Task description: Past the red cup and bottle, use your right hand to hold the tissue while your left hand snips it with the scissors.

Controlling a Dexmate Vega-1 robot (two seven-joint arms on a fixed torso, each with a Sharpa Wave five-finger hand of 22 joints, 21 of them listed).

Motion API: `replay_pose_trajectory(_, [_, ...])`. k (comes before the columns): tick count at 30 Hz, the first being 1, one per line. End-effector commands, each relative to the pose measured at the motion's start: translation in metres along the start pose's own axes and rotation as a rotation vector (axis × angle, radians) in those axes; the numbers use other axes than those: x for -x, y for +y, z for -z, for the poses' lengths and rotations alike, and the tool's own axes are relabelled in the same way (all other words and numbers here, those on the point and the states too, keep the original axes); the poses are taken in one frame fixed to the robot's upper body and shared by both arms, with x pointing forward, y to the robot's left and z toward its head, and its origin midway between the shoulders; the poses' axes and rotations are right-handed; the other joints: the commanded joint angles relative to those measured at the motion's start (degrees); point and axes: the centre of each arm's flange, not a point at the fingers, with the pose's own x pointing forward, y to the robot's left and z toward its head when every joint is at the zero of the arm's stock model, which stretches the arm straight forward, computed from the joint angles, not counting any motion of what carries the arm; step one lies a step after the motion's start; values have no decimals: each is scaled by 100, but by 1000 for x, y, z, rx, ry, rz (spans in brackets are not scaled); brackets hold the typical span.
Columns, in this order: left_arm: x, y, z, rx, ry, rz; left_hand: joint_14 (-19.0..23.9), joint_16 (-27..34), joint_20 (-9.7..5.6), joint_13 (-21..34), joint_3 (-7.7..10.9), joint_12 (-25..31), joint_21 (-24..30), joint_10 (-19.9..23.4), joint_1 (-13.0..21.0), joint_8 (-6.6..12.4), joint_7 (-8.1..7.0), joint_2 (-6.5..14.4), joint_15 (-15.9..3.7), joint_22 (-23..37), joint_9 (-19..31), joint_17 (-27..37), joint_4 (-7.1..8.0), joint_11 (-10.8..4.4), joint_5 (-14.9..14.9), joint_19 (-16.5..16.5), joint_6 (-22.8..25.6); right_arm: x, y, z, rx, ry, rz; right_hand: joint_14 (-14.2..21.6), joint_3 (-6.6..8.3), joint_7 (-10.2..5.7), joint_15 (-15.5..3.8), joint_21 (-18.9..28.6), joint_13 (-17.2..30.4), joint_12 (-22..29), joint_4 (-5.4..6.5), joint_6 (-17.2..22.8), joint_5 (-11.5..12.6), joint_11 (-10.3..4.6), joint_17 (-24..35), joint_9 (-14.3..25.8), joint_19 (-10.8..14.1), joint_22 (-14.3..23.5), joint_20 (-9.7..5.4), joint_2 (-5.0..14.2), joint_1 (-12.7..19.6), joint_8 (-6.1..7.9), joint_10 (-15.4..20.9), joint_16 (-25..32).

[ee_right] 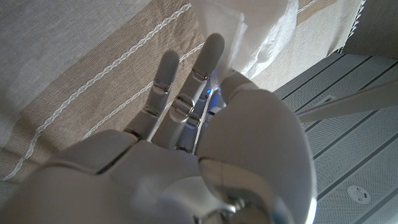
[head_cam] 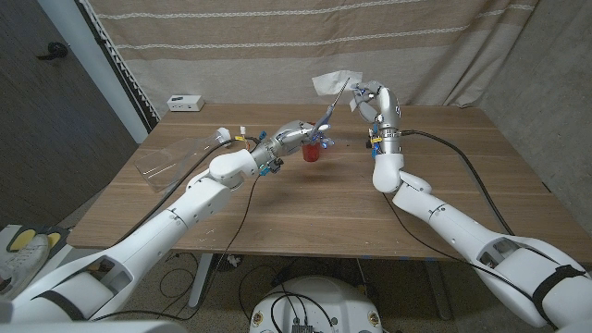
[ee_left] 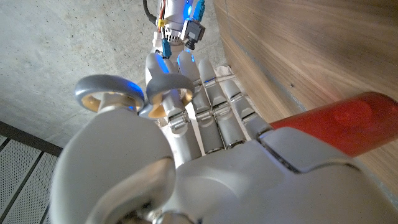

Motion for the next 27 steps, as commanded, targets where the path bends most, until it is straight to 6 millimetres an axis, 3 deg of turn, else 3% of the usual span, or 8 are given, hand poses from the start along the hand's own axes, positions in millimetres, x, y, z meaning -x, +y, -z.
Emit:
replay_pose_trajectory(1, [10, 3, 1, -1, -52, -48, -5, 5, -6, 31, 67, 39, 23, 921, 905, 42, -42, 840, -615, 5, 33, -10, -10, -950, -16, 5, 24, 1, -5, 9, 25, 51, 18, 50, 48, 45, -25, 7, 13, 5, -7, 3, 21, -3, 24, 3, 50, 5, -726, 39, 19, 57, 36, -20])
replay_pose_trajectory(27, [39, -3, 11, -6, -22, -147, -18, 11, -11, 3, 243, 49, 34, 917, 790, 55, -65, 776, -616, -27, -8, -69, -23, -948, -28, -13, 6, 12, -22, 14, 44, 76, 25, 68, 50, 47, -25, 33, 17, 1, -13, -11, 23, 6, 32, 10, 98, 19, -735, 30, 11, 63, 44, -46])
